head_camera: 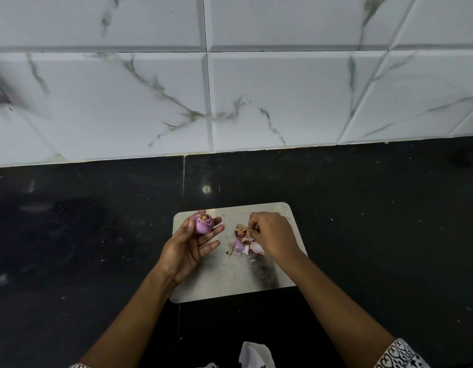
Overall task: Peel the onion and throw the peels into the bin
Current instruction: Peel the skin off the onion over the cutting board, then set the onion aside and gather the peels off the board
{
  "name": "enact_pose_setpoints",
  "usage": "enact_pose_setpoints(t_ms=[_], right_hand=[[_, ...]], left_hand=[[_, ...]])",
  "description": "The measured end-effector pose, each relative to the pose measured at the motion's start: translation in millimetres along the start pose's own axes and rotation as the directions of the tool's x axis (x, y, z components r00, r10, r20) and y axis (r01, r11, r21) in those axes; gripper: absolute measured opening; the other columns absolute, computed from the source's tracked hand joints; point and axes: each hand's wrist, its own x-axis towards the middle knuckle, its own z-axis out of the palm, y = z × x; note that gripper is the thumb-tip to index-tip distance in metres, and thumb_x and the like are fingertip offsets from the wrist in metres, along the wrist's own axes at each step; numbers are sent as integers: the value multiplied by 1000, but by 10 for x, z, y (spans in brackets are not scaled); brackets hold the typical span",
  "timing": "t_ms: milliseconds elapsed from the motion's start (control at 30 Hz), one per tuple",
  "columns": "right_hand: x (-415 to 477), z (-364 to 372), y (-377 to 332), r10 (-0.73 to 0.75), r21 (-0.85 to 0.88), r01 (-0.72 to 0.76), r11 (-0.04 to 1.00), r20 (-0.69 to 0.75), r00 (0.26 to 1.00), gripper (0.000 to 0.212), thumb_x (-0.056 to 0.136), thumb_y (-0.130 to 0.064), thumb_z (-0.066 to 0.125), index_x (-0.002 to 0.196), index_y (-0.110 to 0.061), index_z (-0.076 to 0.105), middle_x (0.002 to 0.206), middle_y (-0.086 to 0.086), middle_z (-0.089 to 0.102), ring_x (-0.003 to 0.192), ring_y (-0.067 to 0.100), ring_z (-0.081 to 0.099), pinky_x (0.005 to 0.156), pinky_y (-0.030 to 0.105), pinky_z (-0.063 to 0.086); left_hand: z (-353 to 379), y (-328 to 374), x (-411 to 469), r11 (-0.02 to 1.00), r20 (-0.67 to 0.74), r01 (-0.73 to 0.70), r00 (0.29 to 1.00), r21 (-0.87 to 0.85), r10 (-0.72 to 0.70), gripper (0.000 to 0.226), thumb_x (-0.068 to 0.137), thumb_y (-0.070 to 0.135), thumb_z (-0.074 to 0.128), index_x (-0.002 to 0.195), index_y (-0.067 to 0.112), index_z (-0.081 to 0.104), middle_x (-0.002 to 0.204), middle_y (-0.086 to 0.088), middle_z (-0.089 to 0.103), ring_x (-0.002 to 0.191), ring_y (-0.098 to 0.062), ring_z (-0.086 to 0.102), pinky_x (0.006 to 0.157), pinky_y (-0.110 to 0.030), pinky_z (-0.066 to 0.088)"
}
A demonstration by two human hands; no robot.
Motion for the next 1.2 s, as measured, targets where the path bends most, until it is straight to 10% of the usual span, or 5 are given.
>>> enact_pose_setpoints(t_ms=[267,500,800,1200], right_hand=[[9,-3,-40,-87,188,91,978,-31,996,31,89,-19,57,120,-22,58,121,-3,57,102,11,56,79,21,41],[41,170,-252,-234,382,213,899,7,972,52,78,-31,72,126,-25,53,126,-1,58,115,15,50,91,28,41],[-23,195,-214,-98,414,125,902,-85,991,42,71,-25,75,110,-19,61,107,0,66,94,13,61,85,32,52],[-169,-278,947,353,261,-308,915,-148,924,47,73,-15,74,116,-20,54,116,1,56,111,18,51,95,32,43]], left_hand=[[-23,-65,49,999,36,51,998,15,-51,75,50,34,91,114,12,61,116,-16,67,83,-22,71,60,-27,59],[116,-100,39,993,-82,33,996,116,-23,27,96,16,39,111,12,62,90,-7,72,63,-15,68,54,-24,57],[212,-153,35,942,-83,14,996,335,14,21,94,12,48,109,14,62,96,-8,74,76,-22,70,65,-30,59],[220,-201,42,534,-214,-148,803,832,556,39,94,22,54,59,5,56,58,-7,61,58,-23,54,62,-32,47]])
